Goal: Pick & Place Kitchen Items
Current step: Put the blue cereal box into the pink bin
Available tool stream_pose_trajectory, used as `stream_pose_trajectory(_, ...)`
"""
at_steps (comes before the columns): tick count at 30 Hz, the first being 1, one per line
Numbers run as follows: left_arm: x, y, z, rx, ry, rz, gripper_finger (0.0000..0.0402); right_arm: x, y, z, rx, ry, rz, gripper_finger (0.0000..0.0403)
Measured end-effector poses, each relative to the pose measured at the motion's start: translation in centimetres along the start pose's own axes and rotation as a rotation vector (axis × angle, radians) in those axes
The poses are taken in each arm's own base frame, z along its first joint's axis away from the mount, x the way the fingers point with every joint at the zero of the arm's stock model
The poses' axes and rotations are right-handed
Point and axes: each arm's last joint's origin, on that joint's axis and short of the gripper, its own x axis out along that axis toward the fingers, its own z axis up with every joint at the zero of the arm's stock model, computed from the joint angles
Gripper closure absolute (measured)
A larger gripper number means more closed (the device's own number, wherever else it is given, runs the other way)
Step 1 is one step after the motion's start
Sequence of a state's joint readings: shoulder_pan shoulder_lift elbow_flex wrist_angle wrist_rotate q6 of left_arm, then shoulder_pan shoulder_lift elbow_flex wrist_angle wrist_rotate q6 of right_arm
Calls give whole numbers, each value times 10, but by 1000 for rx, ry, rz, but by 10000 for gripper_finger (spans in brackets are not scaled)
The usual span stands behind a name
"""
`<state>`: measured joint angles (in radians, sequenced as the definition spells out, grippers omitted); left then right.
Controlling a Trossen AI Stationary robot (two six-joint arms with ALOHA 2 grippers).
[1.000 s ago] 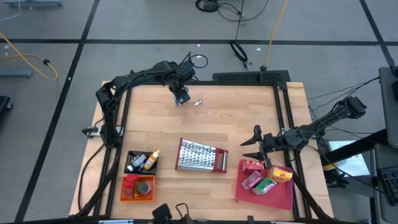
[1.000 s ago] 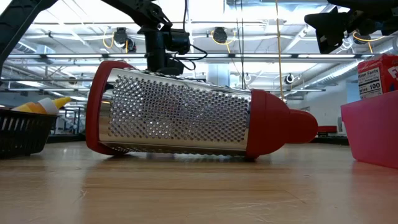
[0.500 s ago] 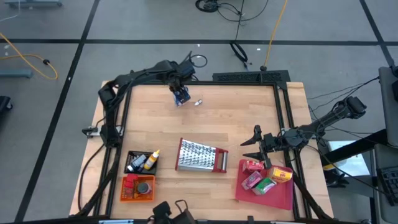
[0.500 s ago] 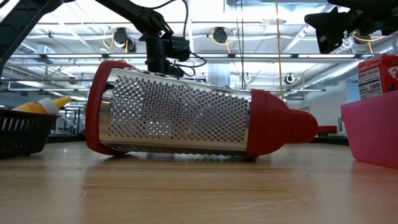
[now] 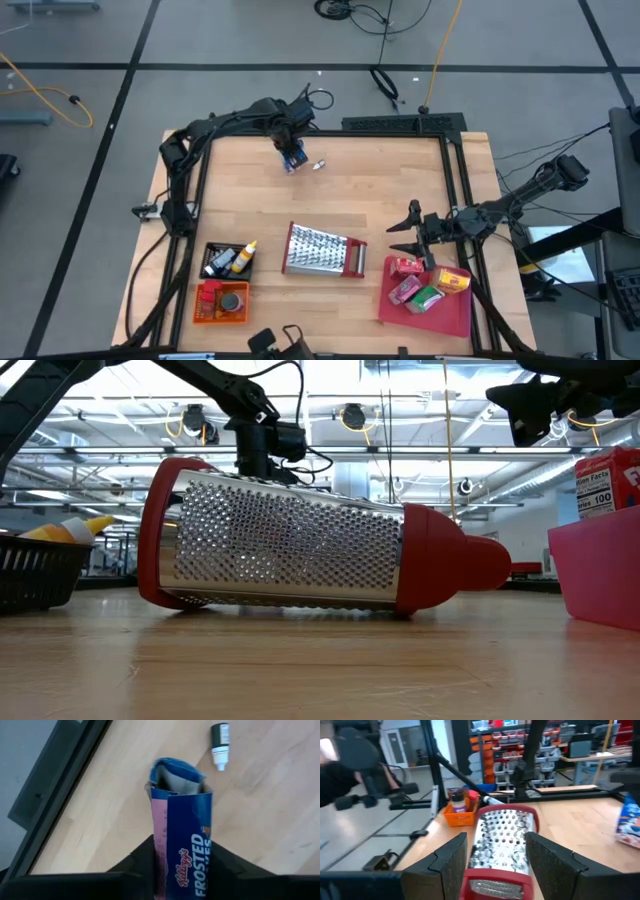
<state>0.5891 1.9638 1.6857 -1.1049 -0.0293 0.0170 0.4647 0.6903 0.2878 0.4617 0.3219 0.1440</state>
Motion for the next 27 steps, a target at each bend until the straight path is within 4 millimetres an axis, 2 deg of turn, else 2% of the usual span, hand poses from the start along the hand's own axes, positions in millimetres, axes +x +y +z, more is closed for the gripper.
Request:
stream_pose_trajectory(7,-17,-16,-5,41,-27,-37,354,0,-2,-1,-13,7,-26,206)
stream_pose_trajectory(12,-37,-43,-11,132,-75,-56,376,5,-10,-1,-10,1,-83,206)
stream_pose_trajectory(16,-60,-78,-18,215,-141,-83,373,11,-23,2,-8,-35,-106,206)
stream_pose_trajectory(23,-102,-163,-27,411,-307,-167,357,26,-46,2,-37,-70,-117,206)
stream_pose_trajectory(27,-118,-200,-38,479,-406,-150,356,33,-53,-1,-34,-85,-143,206)
